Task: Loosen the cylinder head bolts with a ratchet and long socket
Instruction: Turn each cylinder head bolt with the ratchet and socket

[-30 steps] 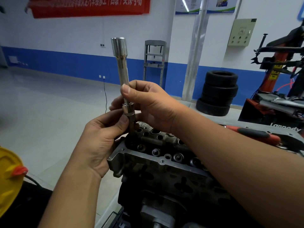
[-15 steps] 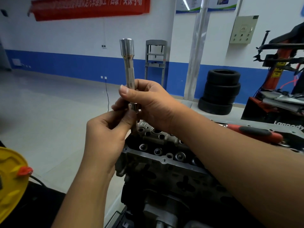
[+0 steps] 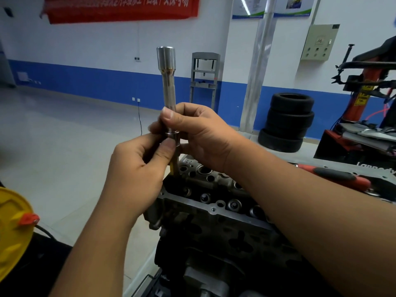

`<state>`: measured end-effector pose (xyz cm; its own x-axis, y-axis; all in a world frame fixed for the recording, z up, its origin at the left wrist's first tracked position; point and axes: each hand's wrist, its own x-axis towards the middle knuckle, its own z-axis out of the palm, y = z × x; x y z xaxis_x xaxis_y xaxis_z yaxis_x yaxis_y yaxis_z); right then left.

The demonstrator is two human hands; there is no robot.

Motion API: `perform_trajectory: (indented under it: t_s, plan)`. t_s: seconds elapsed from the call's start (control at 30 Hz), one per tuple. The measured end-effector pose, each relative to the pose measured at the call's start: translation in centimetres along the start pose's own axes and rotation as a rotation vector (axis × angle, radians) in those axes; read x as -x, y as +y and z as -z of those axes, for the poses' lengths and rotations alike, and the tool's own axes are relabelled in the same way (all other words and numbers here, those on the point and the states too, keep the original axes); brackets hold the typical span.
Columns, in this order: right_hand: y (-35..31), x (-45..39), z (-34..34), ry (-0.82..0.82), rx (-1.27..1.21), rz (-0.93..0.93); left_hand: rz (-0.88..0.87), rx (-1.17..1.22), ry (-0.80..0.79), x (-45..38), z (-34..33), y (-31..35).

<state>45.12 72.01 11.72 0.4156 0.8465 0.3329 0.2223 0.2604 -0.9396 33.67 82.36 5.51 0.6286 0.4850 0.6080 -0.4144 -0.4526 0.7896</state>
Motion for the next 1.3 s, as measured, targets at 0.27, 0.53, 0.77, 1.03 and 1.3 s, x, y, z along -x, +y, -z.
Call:
perform_trajectory:
  t_s: [0.27,0.53,0.77,1.03,1.3]
  plan:
    - [-0.1,-0.1,-0.5,-0.042,0.025,-0.043,0.021,0.055,0.105,-0.1,-0.3,-0.7]
    - [0.0,0.0,-0.4,0.081,0.038,-0.011,0.012,0.044,0.091,0.5,-0.9,-0.2]
    - [-0.1,0.1,-0.5,0.031,0.116,-0.004,0.064,0.053,-0.081,0.2,-0.5,-0.6]
    - [0.1,0.0,-0.6,0.025,0.082,-0.024,0.04,0.023,0.163,0.3,-1.0,-0.9]
    - [-0.3,0.2,-0.5,-0.025,0.045,-0.037,0.051,0.041,0.081,0.2,-0.7,-0.6]
